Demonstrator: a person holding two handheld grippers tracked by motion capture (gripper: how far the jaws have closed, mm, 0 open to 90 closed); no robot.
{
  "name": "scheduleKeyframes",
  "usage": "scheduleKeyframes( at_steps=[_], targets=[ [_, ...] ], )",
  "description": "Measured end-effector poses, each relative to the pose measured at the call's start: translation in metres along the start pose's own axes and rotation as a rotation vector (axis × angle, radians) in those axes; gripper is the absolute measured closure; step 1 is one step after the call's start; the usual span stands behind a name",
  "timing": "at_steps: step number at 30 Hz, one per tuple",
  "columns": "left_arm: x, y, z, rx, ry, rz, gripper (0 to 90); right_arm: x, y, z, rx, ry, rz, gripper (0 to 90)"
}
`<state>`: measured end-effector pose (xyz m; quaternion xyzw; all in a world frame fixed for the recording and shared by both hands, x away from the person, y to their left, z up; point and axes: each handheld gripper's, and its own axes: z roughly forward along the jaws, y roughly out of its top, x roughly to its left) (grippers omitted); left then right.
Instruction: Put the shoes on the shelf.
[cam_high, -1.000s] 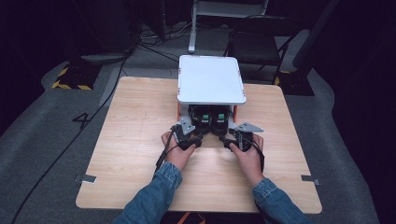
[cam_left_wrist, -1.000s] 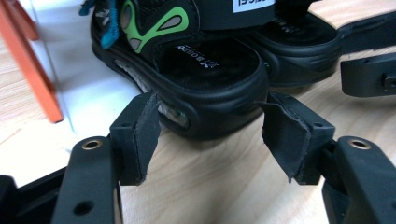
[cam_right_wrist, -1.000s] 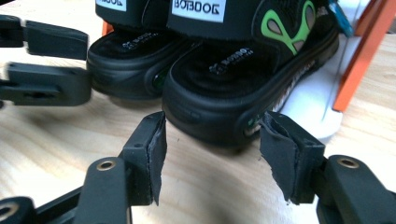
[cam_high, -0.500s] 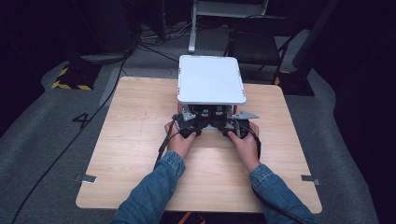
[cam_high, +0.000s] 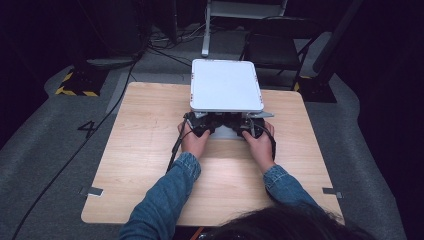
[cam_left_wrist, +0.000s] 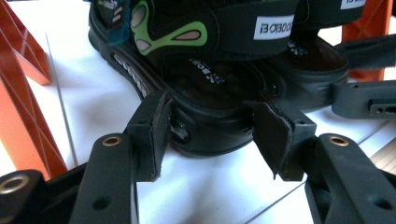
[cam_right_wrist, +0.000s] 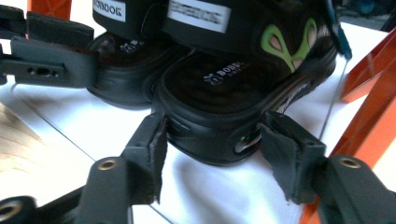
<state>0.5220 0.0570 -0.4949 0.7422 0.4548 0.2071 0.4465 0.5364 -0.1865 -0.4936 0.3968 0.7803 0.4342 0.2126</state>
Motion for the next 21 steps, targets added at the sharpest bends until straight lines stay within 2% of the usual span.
scheduleKeyframes(
  at_steps=[1, 2, 4, 5, 6, 7, 9, 10, 11, 12, 14, 15, 16, 18, 20, 21],
  targets=[
    [-0.002, 0.000, -0.004, -0.015, -0.020, -0.002, 50.0, 0.001, 0.000, -0.002, 0.000, -0.006, -0.010, 47.0],
    [-0.005, -0.002, -0.009, -0.021, 0.000, -0.016, 46.5, 0.003, 0.000, -0.005, 0.008, -0.007, -0.034, 45.9],
    [-0.007, -0.006, -0.024, -0.027, 0.002, -0.026, 43.0, 0.007, -0.001, -0.015, 0.003, 0.019, -0.039, 44.1],
    [-0.009, -0.008, -0.031, -0.029, -0.019, -0.035, 41.9, 0.010, -0.002, -0.021, -0.001, 0.019, -0.029, 43.5],
    [-0.009, -0.008, -0.031, -0.029, -0.019, -0.035, 41.3, 0.010, -0.002, -0.021, -0.001, 0.019, -0.029, 43.5],
    [-0.013, -0.012, -0.045, -0.037, -0.027, -0.023, 40.2, 0.016, -0.003, -0.038, -0.033, 0.040, -0.012, 41.6],
    [-0.018, -0.016, -0.064, -0.049, -0.050, -0.016, 38.7, 0.020, -0.004, -0.054, -0.071, 0.059, 0.018, 40.8],
    [-0.018, -0.016, -0.064, -0.049, -0.050, -0.016, 38.1, 0.020, -0.004, -0.054, -0.071, 0.059, 0.018, 40.8],
    [-0.021, -0.017, -0.075, -0.054, -0.064, -0.006, 37.8, 0.024, -0.004, -0.075, -0.093, 0.074, 0.030, 39.4],
    [-0.025, -0.017, -0.084, -0.056, -0.068, 0.007, 37.8, 0.024, -0.004, -0.075, -0.093, 0.074, 0.030, 39.4],
    [-0.032, -0.016, -0.102, -0.071, -0.073, 0.041, 36.0, 0.027, -0.001, -0.092, -0.111, 0.078, 0.032, 38.5],
    [-0.038, -0.014, -0.117, -0.075, -0.072, 0.086, 34.3, 0.029, 0.002, -0.108, -0.121, 0.071, 0.021, 37.1],
    [-0.038, -0.014, -0.117, -0.075, -0.072, 0.086, 33.4, 0.030, 0.002, -0.113, -0.128, 0.069, 0.018, 36.6],
    [-0.043, -0.014, -0.135, -0.084, -0.068, 0.126, 30.6, 0.031, 0.003, -0.127, -0.127, 0.068, 0.006, 35.4],
    [-0.041, -0.015, -0.155, -0.094, -0.092, 0.115, 29.9, 0.031, 0.002, -0.136, -0.116, 0.069, 0.005, 33.8],
    [-0.041, -0.015, -0.155, -0.094, -0.092, 0.115, 29.7, 0.031, 0.002, -0.136, -0.116, 0.069, 0.005, 33.8]
  ],
)
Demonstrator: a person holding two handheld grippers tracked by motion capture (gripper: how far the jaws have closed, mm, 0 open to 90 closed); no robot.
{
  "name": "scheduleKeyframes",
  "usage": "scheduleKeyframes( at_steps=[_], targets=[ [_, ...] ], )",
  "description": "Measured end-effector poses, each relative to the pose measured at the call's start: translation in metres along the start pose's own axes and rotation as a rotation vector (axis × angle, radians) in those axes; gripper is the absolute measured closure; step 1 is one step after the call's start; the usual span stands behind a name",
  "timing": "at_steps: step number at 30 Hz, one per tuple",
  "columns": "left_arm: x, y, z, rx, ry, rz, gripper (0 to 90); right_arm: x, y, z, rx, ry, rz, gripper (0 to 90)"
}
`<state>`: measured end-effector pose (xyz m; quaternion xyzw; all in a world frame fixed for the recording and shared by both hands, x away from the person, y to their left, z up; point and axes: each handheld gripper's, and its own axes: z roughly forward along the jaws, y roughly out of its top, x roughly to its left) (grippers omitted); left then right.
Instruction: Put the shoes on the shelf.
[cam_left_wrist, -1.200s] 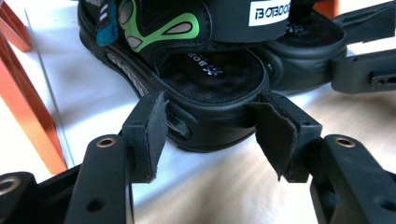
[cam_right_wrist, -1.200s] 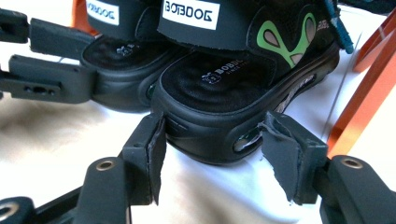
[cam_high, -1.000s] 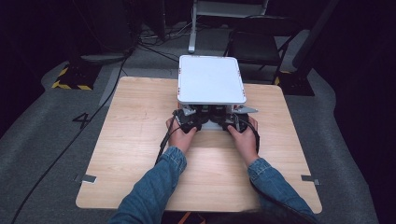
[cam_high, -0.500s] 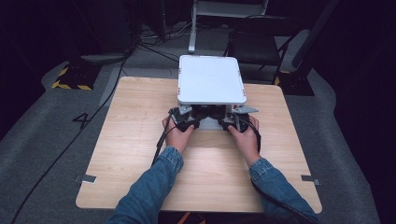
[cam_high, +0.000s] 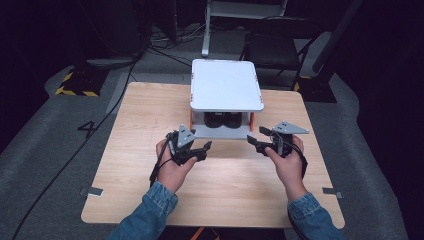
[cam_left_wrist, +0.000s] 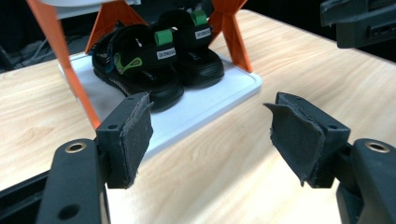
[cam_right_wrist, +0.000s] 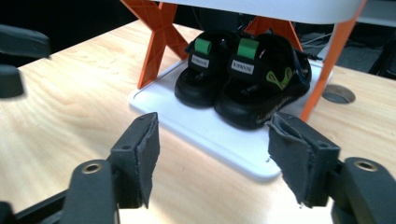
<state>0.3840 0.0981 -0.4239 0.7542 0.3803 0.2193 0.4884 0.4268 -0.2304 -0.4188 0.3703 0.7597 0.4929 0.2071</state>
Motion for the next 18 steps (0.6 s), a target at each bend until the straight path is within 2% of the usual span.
scheduleKeyframes(
  at_steps=[2, 3, 4, 6, 8, 9, 10, 11, 12, 13, 14, 16, 17, 18],
  targets=[
    [0.006, -0.002, -0.021, 0.023, 0.013, 0.002, 28.8, -0.001, -0.001, -0.017, 0.027, -0.005, 0.024, 33.1],
    [0.006, -0.002, -0.021, 0.023, 0.013, 0.002, 27.9, -0.001, -0.001, -0.017, 0.027, -0.005, 0.024, 33.1],
    [0.010, -0.003, -0.031, 0.043, 0.022, 0.015, 27.9, -0.002, -0.001, -0.020, 0.032, -0.008, 0.024, 32.9],
    [0.016, -0.006, -0.041, 0.073, 0.024, 0.015, 27.3, -0.005, -0.002, -0.032, 0.024, -0.012, 0.011, 32.0],
    [0.024, -0.009, -0.051, 0.090, 0.019, 0.027, 26.0, -0.011, -0.005, -0.042, 0.016, -0.028, 0.041, 31.9],
    [0.027, -0.011, -0.054, 0.090, 0.022, 0.013, 24.6, -0.015, -0.007, -0.048, 0.016, -0.029, 0.053, 31.4],
    [0.036, -0.015, -0.061, 0.095, 0.044, 0.003, 24.6, -0.023, -0.009, -0.055, 0.021, -0.037, 0.055, 31.3],
    [0.036, -0.015, -0.061, 0.095, 0.044, 0.003, 24.4, -0.023, -0.009, -0.055, 0.021, -0.037, 0.055, 31.3],
    [0.043, -0.018, -0.066, 0.103, 0.057, -0.011, 23.6, -0.030, -0.012, -0.062, 0.042, -0.039, 0.039, 29.4],
    [0.053, -0.023, -0.071, 0.127, 0.082, -0.025, 22.5, -0.032, -0.014, -0.064, 0.058, -0.034, 0.027, 26.5],
    [0.053, -0.023, -0.071, 0.127, 0.082, -0.025, 20.9, -0.035, -0.016, -0.068, 0.080, -0.023, 0.029, 22.4],
    [0.070, -0.033, -0.078, 0.157, 0.141, -0.045, 17.2, -0.039, -0.020, -0.074, 0.090, -0.010, 0.056, 20.1],
    [0.070, -0.033, -0.078, 0.157, 0.141, -0.045, 15.8, -0.039, -0.020, -0.074, 0.090, -0.010, 0.056, 20.1],
    [0.077, -0.038, -0.081, 0.180, 0.168, -0.059, 15.8, -0.042, -0.022, -0.076, 0.090, -0.007, 0.056, 19.5]
  ],
)
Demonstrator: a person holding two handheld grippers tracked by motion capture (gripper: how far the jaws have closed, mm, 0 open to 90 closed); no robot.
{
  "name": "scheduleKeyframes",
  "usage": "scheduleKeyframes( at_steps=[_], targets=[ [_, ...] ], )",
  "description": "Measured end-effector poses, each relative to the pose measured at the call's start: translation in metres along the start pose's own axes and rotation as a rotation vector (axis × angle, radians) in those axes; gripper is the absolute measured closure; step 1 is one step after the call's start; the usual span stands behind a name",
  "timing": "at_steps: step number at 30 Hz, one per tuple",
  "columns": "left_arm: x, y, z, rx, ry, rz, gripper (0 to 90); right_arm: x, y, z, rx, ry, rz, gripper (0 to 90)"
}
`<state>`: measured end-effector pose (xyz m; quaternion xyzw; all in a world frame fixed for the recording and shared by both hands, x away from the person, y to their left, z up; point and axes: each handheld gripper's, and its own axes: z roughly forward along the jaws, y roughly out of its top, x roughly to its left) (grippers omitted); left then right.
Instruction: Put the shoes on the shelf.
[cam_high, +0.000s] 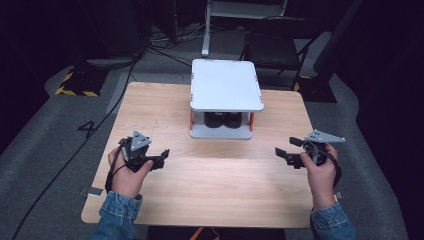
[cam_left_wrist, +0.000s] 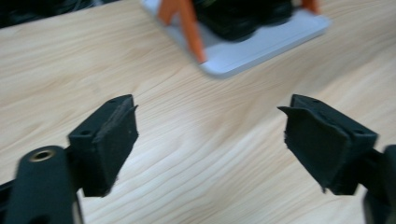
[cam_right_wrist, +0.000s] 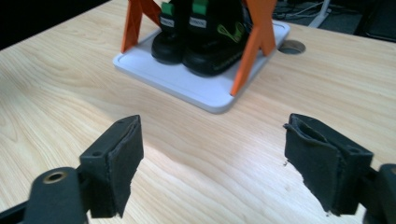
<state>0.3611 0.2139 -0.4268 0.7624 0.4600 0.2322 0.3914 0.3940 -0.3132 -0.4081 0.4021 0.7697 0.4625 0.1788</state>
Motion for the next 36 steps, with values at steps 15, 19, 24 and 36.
scheduleKeyframes(
  at_steps=[15, 19, 24, 36],
  targets=[
    [0.044, -0.039, 0.012, 0.259, 0.022, -0.002, 16.3, -0.050, -0.046, -0.002, 0.164, -0.115, 0.064, 17.9],
    [0.052, -0.048, 0.018, 0.279, 0.009, -0.024, 16.3, -0.055, -0.056, 0.003, 0.155, -0.105, 0.066, 18.4],
    [0.055, -0.053, 0.022, 0.276, 0.000, -0.032, 16.2, -0.057, -0.071, 0.019, 0.180, -0.090, 0.032, 18.2],
    [0.060, -0.066, 0.038, 0.197, 0.019, -0.034, 15.6, -0.052, -0.079, 0.040, 0.221, -0.158, -0.040, 16.0]
  ],
)
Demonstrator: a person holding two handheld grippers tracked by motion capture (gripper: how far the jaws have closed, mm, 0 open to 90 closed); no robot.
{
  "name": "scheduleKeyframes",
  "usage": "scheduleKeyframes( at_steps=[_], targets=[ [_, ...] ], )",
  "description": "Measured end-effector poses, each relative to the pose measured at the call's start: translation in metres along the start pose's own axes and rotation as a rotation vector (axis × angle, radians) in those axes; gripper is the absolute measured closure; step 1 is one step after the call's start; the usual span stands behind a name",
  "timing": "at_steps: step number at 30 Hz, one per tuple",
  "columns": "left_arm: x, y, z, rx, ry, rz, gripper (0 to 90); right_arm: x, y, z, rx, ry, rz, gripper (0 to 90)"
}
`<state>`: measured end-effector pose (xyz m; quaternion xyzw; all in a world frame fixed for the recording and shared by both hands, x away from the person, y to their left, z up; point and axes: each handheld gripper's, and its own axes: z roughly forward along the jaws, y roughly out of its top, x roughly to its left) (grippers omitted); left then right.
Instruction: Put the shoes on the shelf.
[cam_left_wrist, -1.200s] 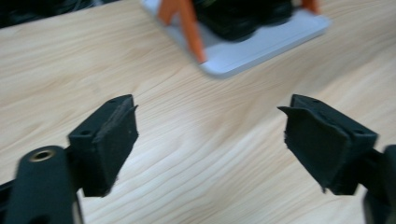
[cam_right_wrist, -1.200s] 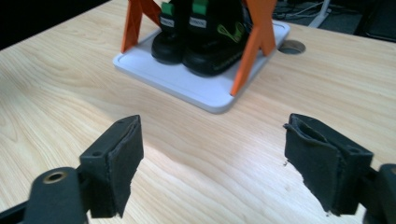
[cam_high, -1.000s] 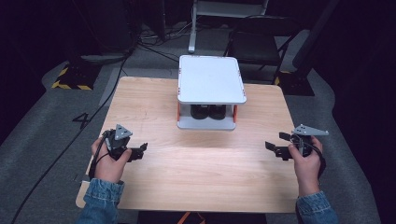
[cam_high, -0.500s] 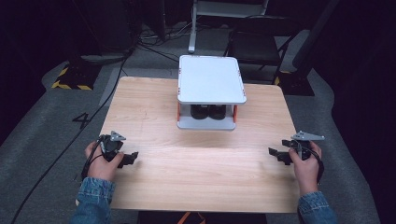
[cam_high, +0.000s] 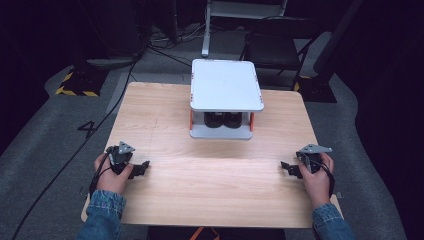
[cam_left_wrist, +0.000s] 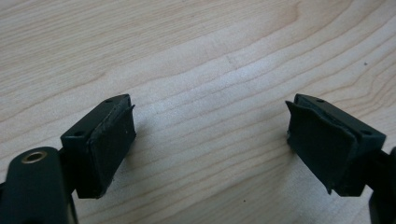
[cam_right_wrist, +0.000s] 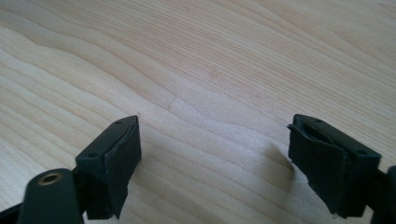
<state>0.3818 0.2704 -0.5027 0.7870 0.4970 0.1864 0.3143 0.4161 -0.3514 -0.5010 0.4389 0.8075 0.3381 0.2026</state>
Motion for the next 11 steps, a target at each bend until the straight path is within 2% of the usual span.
scheduleKeyframes(
  at_steps=[1, 2, 4, 8, 11],
  targets=[
    [0.000, -0.001, 0.001, -0.009, 0.005, 0.005, 15.2, 0.001, 0.000, 0.001, 0.001, 0.000, 0.004, 14.2],
    [0.000, -0.001, 0.002, -0.016, 0.004, 0.004, 14.4, 0.001, 0.000, 0.003, 0.001, 0.002, 0.028, 12.2],
    [-0.001, -0.001, 0.002, -0.013, 0.009, -0.009, 12.8, 0.001, 0.002, 0.007, -0.001, -0.019, 0.050, 6.9],
    [0.000, 0.000, 0.003, -0.006, 0.013, -0.019, 10.7, 0.000, 0.004, 0.011, 0.018, -0.022, 0.051, 0.0],
    [0.000, 0.000, 0.003, -0.007, 0.018, -0.023, 9.9, 0.000, 0.005, 0.012, 0.022, -0.018, 0.051, 0.0]
  ],
)
